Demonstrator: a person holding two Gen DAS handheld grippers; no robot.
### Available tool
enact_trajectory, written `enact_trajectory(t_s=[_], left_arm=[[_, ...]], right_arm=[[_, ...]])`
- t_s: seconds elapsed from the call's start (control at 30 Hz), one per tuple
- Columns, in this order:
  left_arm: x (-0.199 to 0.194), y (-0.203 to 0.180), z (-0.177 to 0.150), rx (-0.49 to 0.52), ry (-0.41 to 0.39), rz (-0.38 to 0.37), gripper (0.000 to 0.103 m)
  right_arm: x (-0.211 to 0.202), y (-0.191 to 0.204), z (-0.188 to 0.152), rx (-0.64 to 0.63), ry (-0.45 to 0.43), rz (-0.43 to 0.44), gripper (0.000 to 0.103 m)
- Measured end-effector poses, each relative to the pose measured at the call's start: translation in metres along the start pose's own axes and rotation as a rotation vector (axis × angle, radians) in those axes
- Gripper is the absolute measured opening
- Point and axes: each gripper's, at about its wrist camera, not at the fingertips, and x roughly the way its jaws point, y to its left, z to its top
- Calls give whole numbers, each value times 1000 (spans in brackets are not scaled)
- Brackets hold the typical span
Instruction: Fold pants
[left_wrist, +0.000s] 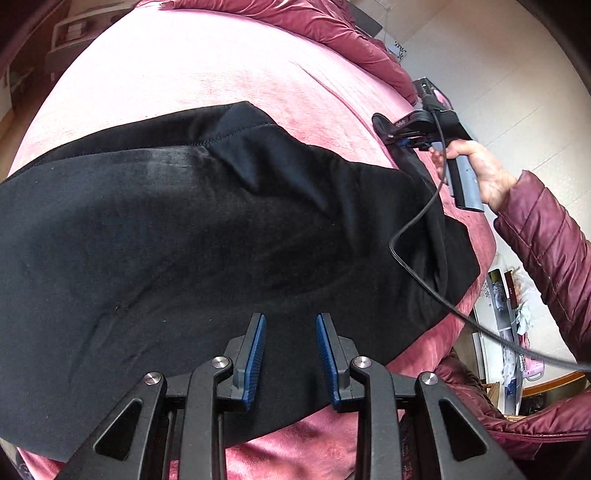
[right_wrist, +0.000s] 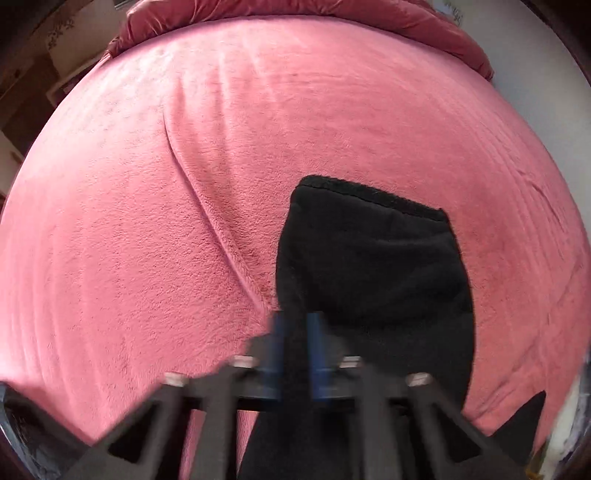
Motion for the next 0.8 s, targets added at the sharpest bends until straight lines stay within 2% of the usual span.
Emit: enact_trajectory(t_s=[0.13,0.23,0.4,0.5,0.63,0.8], left_arm=[[0,-2,5,9,-6,-5,29],[0,-8,8,20,-14,-7,29],[-7,-17,5,46,-22,-15,29],[-4,-26,5,69,-18,-22,29],[8,-41,5,86,-1,-23,29],[18,-54,10,114,32,-16,29]], right_arm=[[-36,-35,-12,90,-99,81,6],[-80,-75,-36,173,-201,154,6],[-146,-159,-95,371,-363,272,6],[-169,-195,-136,473,-405,328,6],[-171,-240,-206,602,-419,339,6],[-128,-280,-289,798,-354,365,6]])
